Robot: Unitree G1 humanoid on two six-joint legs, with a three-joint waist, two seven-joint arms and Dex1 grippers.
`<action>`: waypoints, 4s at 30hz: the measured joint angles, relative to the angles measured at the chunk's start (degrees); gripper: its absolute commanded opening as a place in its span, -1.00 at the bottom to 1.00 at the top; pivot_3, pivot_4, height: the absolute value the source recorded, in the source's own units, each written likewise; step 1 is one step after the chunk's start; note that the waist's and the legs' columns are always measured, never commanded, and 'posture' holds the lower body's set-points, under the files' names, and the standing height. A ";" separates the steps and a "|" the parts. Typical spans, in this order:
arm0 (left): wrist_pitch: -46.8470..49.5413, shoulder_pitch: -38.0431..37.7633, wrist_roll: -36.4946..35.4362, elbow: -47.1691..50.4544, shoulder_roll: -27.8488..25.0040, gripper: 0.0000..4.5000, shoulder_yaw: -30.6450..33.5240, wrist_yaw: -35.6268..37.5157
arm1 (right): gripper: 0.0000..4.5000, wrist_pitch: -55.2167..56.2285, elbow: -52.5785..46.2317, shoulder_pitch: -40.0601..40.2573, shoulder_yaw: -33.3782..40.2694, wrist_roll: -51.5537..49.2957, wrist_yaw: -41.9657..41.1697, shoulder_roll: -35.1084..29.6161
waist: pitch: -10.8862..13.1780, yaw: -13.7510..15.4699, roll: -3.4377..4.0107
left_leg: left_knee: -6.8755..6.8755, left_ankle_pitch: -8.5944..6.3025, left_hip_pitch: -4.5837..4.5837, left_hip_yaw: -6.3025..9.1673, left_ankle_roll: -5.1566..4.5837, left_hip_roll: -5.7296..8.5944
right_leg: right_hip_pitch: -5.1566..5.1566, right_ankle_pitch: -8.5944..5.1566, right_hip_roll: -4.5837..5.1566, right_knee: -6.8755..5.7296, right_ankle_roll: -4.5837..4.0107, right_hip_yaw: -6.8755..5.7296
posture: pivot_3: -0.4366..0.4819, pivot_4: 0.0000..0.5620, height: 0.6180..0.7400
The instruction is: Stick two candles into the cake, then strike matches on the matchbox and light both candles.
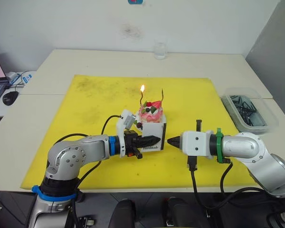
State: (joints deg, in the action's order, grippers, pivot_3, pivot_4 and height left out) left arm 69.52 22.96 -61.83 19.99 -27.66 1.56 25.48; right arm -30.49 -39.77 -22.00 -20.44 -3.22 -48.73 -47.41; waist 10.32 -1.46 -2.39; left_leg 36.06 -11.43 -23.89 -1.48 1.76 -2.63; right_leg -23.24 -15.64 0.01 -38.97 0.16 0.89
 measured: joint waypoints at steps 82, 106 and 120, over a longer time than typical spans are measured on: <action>0.14 -1.64 -10.52 -0.55 -6.14 -1.00 3.79 -1.10 | -0.99 11.49 0.25 5.86 9.25 -2.18 -4.39 3.44 | 0.04 0.11 -0.07 | 0.03 0.06 0.05 0.01 0.08 0.00 | 0.04 0.07 0.01 -0.04 0.00 0.00 | -0.05 -0.47 1.00; 4.03 -0.24 -18.22 -4.88 -6.46 -1.00 3.93 2.45 | -0.99 22.57 5.14 7.00 6.04 -1.98 -4.95 5.15 | 0.04 0.10 -0.07 | 0.03 0.06 0.06 0.01 0.08 -0.01 | 0.04 0.07 0.01 -0.05 0.00 0.01 | -0.05 -0.47 1.00; 3.80 -0.23 -20.30 -4.85 -6.31 -1.00 3.92 -0.15 | -0.99 23.92 6.53 5.77 4.99 -0.13 -4.99 5.94 | 0.04 0.11 -0.07 | 0.03 0.06 0.06 0.01 0.08 -0.01 | 0.04 0.07 0.01 -0.06 0.00 0.00 | -0.05 -0.47 1.00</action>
State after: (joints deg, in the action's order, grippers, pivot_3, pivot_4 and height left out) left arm 73.33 22.73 -82.13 15.14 -33.97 5.48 25.33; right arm -6.57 -33.25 -16.23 -15.45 -3.35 -53.72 -41.48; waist 10.36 -1.35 -2.46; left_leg 36.09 -11.38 -23.83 -1.47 1.84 -2.64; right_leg -23.20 -15.57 0.02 -39.02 0.16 0.89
